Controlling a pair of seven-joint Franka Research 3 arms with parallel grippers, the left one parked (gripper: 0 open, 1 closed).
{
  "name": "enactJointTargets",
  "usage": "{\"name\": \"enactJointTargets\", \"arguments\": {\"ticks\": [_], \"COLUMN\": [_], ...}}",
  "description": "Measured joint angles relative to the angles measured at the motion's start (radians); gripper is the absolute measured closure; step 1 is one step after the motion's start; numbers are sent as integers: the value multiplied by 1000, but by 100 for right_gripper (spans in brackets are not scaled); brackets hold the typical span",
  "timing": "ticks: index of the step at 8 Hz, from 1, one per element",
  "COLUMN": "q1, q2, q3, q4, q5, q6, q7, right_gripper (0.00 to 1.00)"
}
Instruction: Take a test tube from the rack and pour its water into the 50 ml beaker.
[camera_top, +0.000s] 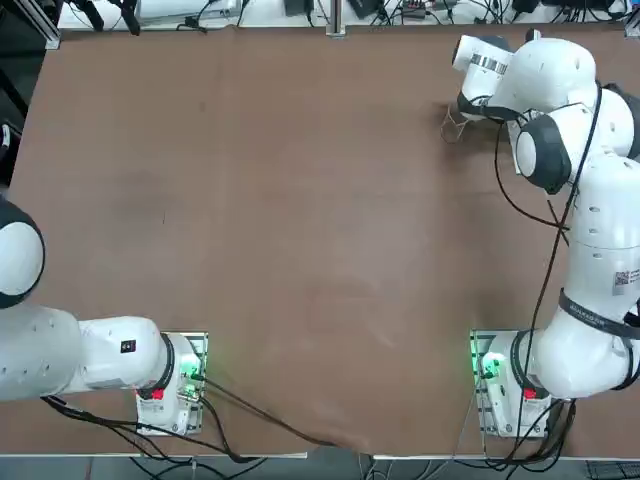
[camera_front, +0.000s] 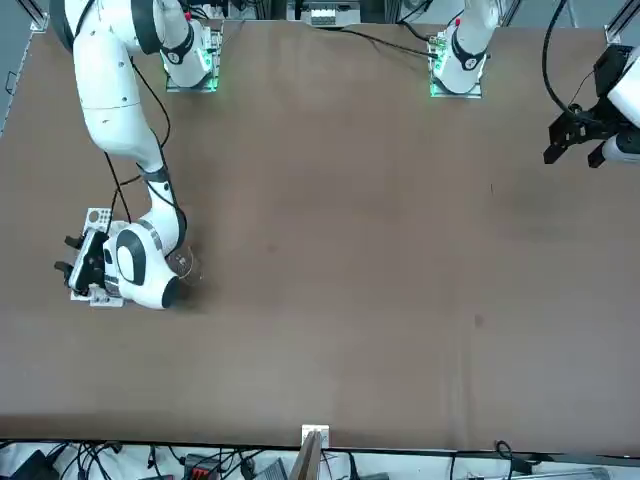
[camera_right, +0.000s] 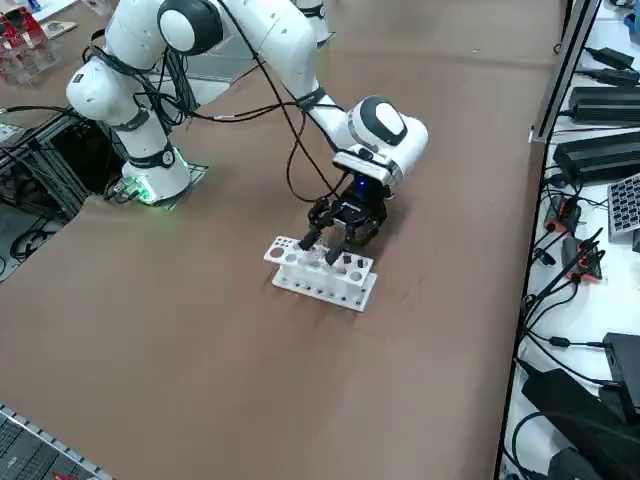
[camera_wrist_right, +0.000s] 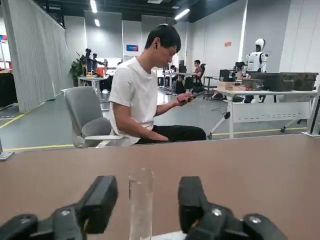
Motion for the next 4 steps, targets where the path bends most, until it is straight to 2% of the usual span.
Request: {"name": "enactJointTargets", "arguments": {"ticks": [1,4], "q1": [0,10], "q2": [0,-38], "q3": [0,0], "q4": [0,29], "q5": [0,23], "q6": [-2,-7], "q7": [-12,-193], "right_gripper": [2,0]}}
